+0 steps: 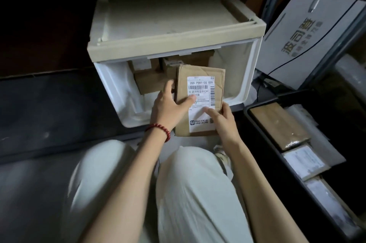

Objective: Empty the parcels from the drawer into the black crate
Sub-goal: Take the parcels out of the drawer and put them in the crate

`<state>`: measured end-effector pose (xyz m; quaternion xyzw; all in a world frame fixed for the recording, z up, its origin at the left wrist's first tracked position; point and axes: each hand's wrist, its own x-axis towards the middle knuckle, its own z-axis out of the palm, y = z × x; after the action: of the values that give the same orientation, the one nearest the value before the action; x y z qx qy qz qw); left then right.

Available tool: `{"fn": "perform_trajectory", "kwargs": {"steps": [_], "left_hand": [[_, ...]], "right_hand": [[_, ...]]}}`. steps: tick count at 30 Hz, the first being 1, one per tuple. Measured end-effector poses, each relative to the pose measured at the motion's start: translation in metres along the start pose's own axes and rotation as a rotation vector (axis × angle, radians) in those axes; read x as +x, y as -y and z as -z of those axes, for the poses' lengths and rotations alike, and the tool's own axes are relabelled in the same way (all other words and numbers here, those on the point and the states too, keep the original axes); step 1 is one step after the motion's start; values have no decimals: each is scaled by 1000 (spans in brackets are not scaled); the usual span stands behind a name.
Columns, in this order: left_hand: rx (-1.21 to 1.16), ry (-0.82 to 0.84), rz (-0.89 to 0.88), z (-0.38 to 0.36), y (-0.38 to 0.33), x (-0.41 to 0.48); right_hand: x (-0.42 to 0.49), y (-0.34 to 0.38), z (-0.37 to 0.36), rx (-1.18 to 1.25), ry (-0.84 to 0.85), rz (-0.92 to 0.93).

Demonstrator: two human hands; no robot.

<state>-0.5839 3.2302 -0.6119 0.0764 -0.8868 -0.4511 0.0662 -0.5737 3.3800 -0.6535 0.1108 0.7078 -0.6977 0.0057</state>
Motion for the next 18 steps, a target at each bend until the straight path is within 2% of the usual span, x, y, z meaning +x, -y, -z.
{"fn": "perform_trajectory", "kwargs": {"steps": [8, 18], "left_hand": [[-94, 139, 59, -2, 10, 10], [-174, 91, 132, 11, 13, 11]], "right_hand": [[7, 0, 17, -3, 2, 72], [15, -8, 13, 3, 115, 110]]}}
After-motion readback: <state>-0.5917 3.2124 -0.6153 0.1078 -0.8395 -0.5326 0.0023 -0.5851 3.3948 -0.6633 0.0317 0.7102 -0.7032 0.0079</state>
